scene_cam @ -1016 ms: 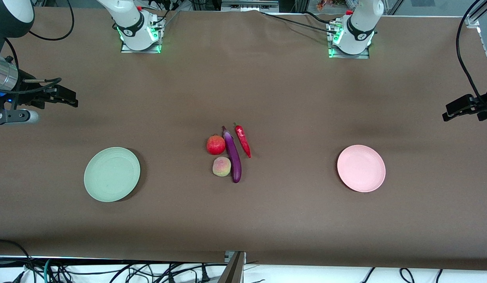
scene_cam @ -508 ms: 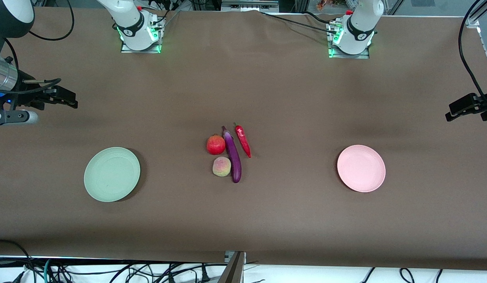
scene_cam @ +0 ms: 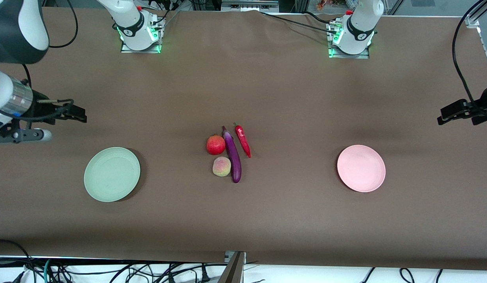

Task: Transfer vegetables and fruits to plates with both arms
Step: 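Reach the right gripper to the apple while the left gripper reaches the chili, then grasp the apple with the right gripper while the left gripper grasps the chili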

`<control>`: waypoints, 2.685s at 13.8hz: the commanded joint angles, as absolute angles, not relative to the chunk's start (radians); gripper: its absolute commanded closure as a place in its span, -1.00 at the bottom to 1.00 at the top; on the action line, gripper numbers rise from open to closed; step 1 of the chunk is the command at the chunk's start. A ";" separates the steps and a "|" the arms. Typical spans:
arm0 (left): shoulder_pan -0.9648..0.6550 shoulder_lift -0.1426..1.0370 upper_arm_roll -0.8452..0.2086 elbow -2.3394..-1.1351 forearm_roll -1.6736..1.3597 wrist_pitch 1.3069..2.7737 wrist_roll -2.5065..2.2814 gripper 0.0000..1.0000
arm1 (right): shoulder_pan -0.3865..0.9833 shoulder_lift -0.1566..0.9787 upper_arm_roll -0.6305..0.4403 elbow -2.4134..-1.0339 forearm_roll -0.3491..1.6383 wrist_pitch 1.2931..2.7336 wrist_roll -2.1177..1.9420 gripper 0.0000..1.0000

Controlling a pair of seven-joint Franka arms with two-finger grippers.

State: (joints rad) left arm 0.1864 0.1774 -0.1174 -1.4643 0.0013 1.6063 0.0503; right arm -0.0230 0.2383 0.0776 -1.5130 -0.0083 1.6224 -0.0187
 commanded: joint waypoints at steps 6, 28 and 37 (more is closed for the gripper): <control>-0.013 0.267 -0.121 -1.447 -0.029 1.575 -0.099 -1.00 | 0.035 0.438 0.083 -1.509 0.161 1.765 -0.008 -1.00; -0.584 0.799 -0.120 -1.489 -0.187 2.331 -0.787 -1.00 | 0.429 0.721 0.083 -1.537 0.310 2.137 0.383 -1.00; -0.611 0.868 -0.120 -1.493 -0.184 2.404 -0.821 -0.66 | 0.463 0.755 0.083 -1.535 0.364 2.206 0.413 -1.00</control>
